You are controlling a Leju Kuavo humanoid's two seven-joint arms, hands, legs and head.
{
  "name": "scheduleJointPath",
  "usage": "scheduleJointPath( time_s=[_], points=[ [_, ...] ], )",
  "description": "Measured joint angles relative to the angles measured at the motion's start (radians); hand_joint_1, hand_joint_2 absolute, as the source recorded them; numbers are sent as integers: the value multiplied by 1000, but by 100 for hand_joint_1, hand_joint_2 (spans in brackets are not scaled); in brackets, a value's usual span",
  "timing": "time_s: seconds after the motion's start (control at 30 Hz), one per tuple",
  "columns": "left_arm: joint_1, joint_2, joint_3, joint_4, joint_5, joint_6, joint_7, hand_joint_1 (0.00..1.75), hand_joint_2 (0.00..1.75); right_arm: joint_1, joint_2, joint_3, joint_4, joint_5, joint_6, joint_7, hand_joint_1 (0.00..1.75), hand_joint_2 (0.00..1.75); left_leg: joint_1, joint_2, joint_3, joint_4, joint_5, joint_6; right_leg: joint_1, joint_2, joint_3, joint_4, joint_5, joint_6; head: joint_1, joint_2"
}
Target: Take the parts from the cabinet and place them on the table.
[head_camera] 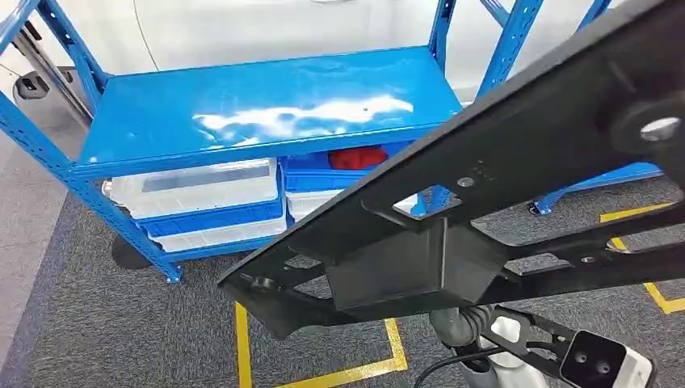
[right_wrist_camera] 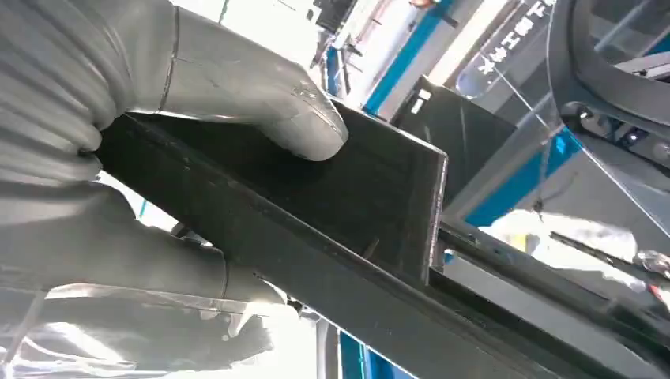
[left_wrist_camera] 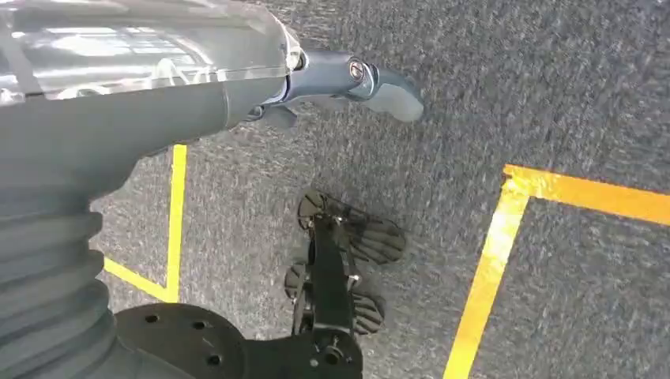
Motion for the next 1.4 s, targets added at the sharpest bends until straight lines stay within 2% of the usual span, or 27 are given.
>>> scheduleJointPath(
  time_s=[0.07,0.17,0.23,0.27,0.33,0.37,0.4,0.5,0.57,0.63,0.7,0.73,0.77,0.8,0.87,0.9,0.93,1.03,1.07,1.1,1.13,1.2,1.23,1.27,1.3,1.37,1.4],
  points=[
    [-2,0,0,0,0,0,0,0,175,-1,-1,0,-3,1,-3,0,175,175,6,7,-3,-10,12,19,-4,-1,-16,38,-36,8,0,0],
    [-2,0,0,0,0,0,-1,0,175,1,-5,0,-3,1,-5,0,175,175,0,20,-20,-9,21,33,-4,0,-126,276,-157,12,0,0],
    [-1,0,0,0,0,3,1,0,175,2,-8,0,-3,1,-5,0,175,175,-3,28,-25,-8,24,33,-4,0,-149,329,-165,13,0,0],
    [-1,0,0,0,0,5,4,0,175,3,-10,0,-3,0,-4,0,175,175,-4,33,-27,-7,25,33,-4,0,-143,320,-151,12,0,0],
    [0,0,1,0,0,11,13,0,175,3,-14,0,-3,-3,5,0,175,175,-5,46,-28,-3,25,32,-3,-6,-68,186,-76,6,0,0],
    [-1,-1,1,0,0,16,18,0,175,2,-14,0,-2,-5,14,0,175,175,-6,53,-28,0,24,30,-1,-24,-11,84,-35,0,0,0],
    [-1,-2,3,0,0,22,23,0,175,-2,-14,0,1,-6,24,0,175,175,-9,59,-29,3,24,25,5,-64,23,12,-37,-7,0,0],
    [-1,-2,14,0,0,38,34,0,175,-18,-14,0,11,-20,50,0,175,175,-15,80,-32,4,28,9,14,-38,9,10,-26,-22,0,0],
    [-3,-5,23,0,0,41,34,0,175,-29,-14,0,17,-24,55,0,175,175,-15,91,-34,6,27,-2,8,-21,8,0,-12,-37,0,0],
    [-3,-6,32,0,0,42,31,0,175,-45,-14,1,23,-31,55,0,175,175,-8,34,-66,84,-39,-14,4,-9,0,-2,-4,-48,0,0],
    [1,-4,43,0,0,45,24,0,175,-48,-14,1,28,-31,58,0,175,175,-6,17,-133,247,-122,-20,5,8,-8,-1,3,-51,0,0],
    [2,-4,47,0,0,50,22,0,175,-47,-14,1,31,-30,63,0,175,175,-6,16,-159,310,-142,-21,6,18,-13,1,5,-50,0,0],
    [3,-5,52,0,0,52,19,0,175,-46,-14,1,33,-27,64,0,175,175,-6,16,-165,326,-136,-21,6,29,-16,2,7,-49,0,0],
    [4,-5,54,0,0,53,16,0,175,-46,-14,1,34,-24,64,0,175,175,-6,15,-145,290,-108,-18,6,40,-17,3,9,-48,0,0],
    [3,-5,59,0,0,54,15,0,175,-47,-14,1,34,-20,64,0,175,175,-6,-1,-47,108,-17,-9,6,64,-16,6,10,-45,0,0],
    [3,-4,60,0,0,54,14,0,175,-47,-14,1,34,-20,64,0,175,175,-6,-40,-7,23,6,-2,6,72,-16,8,11,-43,0,0],
    [2,-3,61,0,0,54,14,0,175,-48,-13,1,34,-19,64,0,175,175,-4,-64,4,1,-9,2,12,79,-22,11,13,-36,0,0],
    [2,-3,68,0,0,78,13,0,175,-47,-13,1,34,-16,64,0,175,175,-12,-38,1,1,-3,10,0,110,-33,6,25,-16,0,0],
    [1,-6,68,0,0,92,9,0,175,-49,-13,1,34,-14,60,0,175,175,-1,-27,4,-11,6,20,8,116,-37,6,27,-8,0,0],
    [-3,-12,68,0,0,101,6,0,175,-48,-13,2,34,-11,54,0,175,175,0,-12,5,-18,13,26,5,75,-41,20,13,-7,0,0],
    [-2,-14,68,0,0,111,2,0,175,-53,-13,3,35,-10,43,0,175,175,-1,-3,3,-21,16,32,7,34,-61,63,-23,-2,0,0],
    [4,-18,68,0,0,119,0,0,175,-54,-13,6,39,-10,18,0,175,175,-3,21,-2,-20,17,34,1,11,-136,226,-106,7,0,0],
    [6,-21,68,0,0,121,0,0,175,-52,-15,6,42,-9,7,0,175,175,-4,34,-5,-19,17,34,-1,11,-167,293,-129,11,0,0],
    [7,-26,67,0,0,121,1,0,175,-49,-18,6,43,-5,-2,0,175,175,-4,47,-7,-18,17,33,-4,10,-179,322,-128,13,0,0],
    [8,-30,65,0,0,121,2,0,175,-43,-21,6,43,4,-12,0,175,175,-4,59,-7,-17,17,33,-5,7,-165,298,-107,15,0,0],
    [7,-39,55,0,0,118,9,0,175,-26,-28,6,32,25,-27,0,175,175,-3,79,-6,-12,12,28,-6,-16,-74,134,-25,15,0,0],
    [7,-42,49,0,0,115,15,0,175,-12,-32,6,18,29,-33,0,175,175,-4,88,-5,-7,8,24,-5,-51,-21,40,5,12,0,0]
  ],
)
